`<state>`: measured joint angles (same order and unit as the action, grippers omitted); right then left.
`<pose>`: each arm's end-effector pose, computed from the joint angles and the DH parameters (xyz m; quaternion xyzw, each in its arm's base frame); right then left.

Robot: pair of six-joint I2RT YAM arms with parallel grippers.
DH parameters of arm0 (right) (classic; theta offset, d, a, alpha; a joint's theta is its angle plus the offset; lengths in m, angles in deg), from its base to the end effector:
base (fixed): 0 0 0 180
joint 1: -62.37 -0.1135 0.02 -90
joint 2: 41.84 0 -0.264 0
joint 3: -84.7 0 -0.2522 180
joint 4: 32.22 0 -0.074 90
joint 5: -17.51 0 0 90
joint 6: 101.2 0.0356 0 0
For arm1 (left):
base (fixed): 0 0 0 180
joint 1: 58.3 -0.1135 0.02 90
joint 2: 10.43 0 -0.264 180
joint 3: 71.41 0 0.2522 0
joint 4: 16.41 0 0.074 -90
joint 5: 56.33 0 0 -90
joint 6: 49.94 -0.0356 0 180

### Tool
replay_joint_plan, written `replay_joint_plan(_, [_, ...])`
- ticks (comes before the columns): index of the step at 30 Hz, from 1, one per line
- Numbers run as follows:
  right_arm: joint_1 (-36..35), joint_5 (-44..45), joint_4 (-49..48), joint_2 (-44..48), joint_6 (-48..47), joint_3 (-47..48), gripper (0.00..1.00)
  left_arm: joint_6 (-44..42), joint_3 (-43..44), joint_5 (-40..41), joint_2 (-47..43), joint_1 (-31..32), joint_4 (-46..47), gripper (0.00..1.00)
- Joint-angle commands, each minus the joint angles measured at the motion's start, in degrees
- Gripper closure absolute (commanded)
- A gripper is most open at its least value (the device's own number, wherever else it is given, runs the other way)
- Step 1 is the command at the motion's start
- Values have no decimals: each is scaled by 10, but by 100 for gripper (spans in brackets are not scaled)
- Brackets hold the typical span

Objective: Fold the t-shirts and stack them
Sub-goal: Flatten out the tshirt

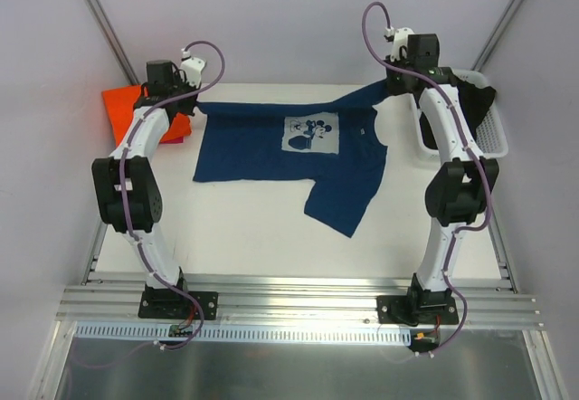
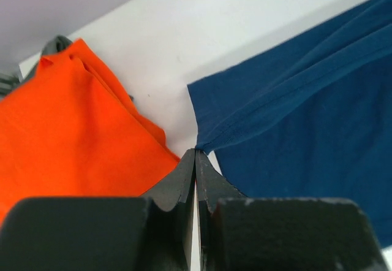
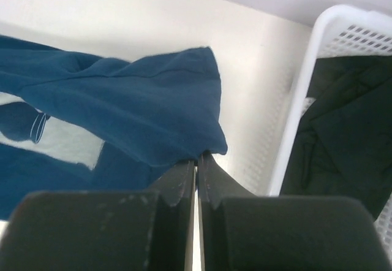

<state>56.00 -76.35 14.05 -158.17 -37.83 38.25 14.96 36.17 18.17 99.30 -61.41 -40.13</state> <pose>0.4705 0.0549 0.3716 -0.2610 0.8210 -0.0606 0.5041 0.4584 0.0154 0.3053 0.2304 0.8106 0.0174 0.5380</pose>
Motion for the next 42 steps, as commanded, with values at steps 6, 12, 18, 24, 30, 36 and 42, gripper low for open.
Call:
replay_joint_plan(6, [-7,-14,14,220,41,-123,100,44,-109,-29,-256,-6,7,100])
replay_joint_plan(12, [-19,-48,62,483,83,-305,99,76,-167,-66,-439,5,-85,100])
replay_joint_plan(18, [-8,-63,131,647,92,-342,100,59,-182,-87,-584,5,-144,100])
replay_joint_plan(24, [36,-50,161,722,92,-286,99,73,-143,-100,-666,5,-164,100])
replay_joint_plan(30, [45,-53,177,769,91,-183,99,99,-87,-102,-725,5,-147,100])
replay_joint_plan(36, [61,-58,193,768,105,-111,99,135,-23,-88,-741,6,-138,100])
replay_joint_plan(42, [63,-64,133,740,141,-143,99,167,7,-78,-698,6,-139,100])
